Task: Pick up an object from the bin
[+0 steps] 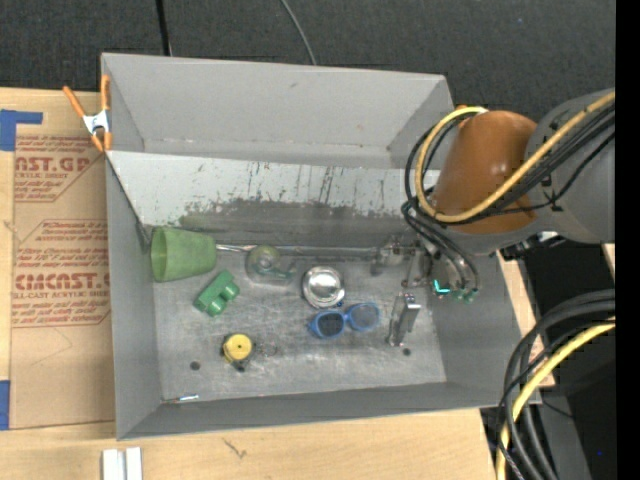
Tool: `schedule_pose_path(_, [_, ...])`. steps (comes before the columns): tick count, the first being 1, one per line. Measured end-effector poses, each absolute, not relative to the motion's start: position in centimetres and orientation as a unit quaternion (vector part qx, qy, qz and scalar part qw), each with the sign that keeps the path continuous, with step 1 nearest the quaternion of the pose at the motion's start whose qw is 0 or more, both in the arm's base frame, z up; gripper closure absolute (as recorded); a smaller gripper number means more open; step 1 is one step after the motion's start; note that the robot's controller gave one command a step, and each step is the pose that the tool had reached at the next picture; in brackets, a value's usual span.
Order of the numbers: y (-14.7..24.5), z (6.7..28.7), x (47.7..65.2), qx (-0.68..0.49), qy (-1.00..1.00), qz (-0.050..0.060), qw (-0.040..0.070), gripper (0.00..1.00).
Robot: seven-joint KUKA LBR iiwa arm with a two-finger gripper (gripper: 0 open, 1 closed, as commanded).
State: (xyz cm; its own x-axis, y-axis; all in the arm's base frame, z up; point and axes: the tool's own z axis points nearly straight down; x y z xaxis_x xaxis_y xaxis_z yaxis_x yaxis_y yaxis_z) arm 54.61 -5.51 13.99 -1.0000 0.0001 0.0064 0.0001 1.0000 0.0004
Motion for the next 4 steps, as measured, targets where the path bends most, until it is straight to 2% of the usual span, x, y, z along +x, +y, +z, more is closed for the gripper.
schedule_pose_path(1, [-5.2,7.1,50.4,0.031,-1.0,0.0,-0.003,0.0])
schedule_pose_path(2, [-5.2,7.4,50.6,0.032,-0.999,0.0,-0.003,1.0])
schedule_pose_path(3, [-6.9,16.9,49.8,0.034,-0.999,0.001,-0.004,1.0])
schedule_pose_path(4, [-6.2,15.4,49.8,0.034,-0.999,0.0,0.0,1.0])
